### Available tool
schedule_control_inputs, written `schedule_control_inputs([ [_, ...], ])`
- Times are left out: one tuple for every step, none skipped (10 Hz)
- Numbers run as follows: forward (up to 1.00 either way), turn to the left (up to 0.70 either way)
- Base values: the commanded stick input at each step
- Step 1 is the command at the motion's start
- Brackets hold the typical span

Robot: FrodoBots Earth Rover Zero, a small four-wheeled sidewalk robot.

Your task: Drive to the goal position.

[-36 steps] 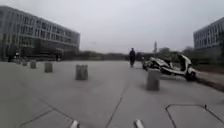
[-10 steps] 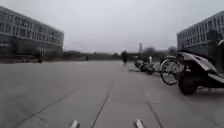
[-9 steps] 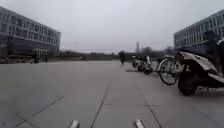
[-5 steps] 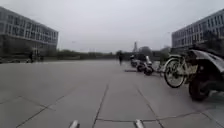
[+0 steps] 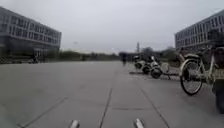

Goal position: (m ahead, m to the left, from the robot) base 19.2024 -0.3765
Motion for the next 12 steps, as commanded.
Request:
schedule_control_inputs([
  [1.0, 0.02],
  [1.0, 0.02],
  [1.0, 0.02],
  [1.0, 0.02],
  [1.0, 0.02],
  [1.0, 0.02],
  [1.0, 0.02],
  [1.0, 0.02],
  [1.0, 0.02],
  [1.0, 0.02],
  [1.0, 0.02],
  [1.0, 0.02],
])
